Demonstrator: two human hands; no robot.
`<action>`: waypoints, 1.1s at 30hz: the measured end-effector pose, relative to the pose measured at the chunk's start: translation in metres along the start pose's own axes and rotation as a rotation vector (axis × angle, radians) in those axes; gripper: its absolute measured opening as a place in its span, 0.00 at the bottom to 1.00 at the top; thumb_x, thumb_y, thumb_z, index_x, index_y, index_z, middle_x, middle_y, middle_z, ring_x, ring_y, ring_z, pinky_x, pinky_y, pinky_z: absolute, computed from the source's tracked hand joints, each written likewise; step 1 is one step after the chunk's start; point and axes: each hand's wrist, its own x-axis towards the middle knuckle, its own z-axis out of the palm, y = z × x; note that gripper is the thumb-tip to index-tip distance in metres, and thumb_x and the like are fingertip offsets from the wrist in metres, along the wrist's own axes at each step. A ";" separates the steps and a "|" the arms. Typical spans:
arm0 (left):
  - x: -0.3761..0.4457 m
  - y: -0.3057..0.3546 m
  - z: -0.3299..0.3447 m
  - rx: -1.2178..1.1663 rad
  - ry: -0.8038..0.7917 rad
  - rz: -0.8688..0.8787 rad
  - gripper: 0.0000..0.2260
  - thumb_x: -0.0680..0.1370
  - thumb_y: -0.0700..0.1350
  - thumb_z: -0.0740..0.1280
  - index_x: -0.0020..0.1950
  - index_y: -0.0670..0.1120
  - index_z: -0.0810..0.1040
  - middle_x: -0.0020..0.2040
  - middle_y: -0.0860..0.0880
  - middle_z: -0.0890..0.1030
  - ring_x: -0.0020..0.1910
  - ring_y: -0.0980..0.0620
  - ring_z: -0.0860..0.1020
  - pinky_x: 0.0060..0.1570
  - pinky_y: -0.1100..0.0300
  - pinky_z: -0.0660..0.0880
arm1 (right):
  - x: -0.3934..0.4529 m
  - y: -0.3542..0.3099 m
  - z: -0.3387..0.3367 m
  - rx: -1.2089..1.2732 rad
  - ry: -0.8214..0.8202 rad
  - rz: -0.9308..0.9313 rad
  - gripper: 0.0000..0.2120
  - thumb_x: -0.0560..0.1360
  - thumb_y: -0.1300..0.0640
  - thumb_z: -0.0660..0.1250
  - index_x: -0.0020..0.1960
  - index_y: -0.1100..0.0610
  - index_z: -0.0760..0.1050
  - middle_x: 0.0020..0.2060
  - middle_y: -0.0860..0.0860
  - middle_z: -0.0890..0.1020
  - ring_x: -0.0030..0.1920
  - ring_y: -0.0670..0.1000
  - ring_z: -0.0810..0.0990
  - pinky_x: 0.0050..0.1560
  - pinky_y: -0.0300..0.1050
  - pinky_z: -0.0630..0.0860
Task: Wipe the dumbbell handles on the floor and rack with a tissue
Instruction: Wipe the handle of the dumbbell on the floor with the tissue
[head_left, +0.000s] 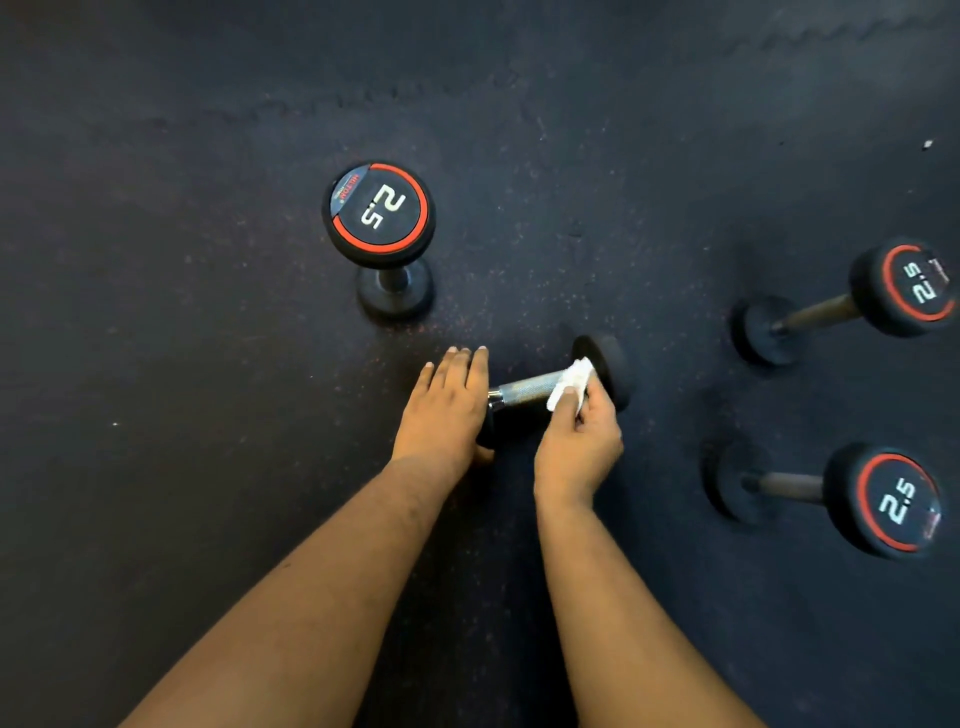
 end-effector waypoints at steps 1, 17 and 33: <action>-0.001 0.000 0.000 -0.002 0.003 0.001 0.57 0.67 0.54 0.80 0.82 0.42 0.44 0.81 0.42 0.56 0.81 0.45 0.51 0.80 0.48 0.50 | 0.003 0.001 -0.004 -0.139 -0.052 -0.163 0.18 0.81 0.61 0.64 0.69 0.52 0.78 0.61 0.48 0.83 0.60 0.44 0.80 0.62 0.38 0.76; 0.001 -0.002 -0.004 -0.056 -0.015 0.012 0.56 0.69 0.55 0.79 0.82 0.41 0.44 0.81 0.42 0.55 0.82 0.46 0.51 0.80 0.49 0.50 | 0.000 0.026 -0.004 -0.927 -0.638 -0.727 0.37 0.77 0.64 0.61 0.82 0.57 0.49 0.81 0.54 0.53 0.81 0.55 0.48 0.79 0.63 0.47; -0.004 0.000 0.001 0.016 0.007 0.030 0.54 0.70 0.53 0.78 0.82 0.41 0.43 0.81 0.42 0.55 0.82 0.46 0.50 0.80 0.49 0.50 | 0.027 -0.002 0.009 -0.931 -0.862 -0.837 0.28 0.74 0.61 0.65 0.74 0.57 0.68 0.69 0.54 0.74 0.74 0.56 0.68 0.79 0.58 0.52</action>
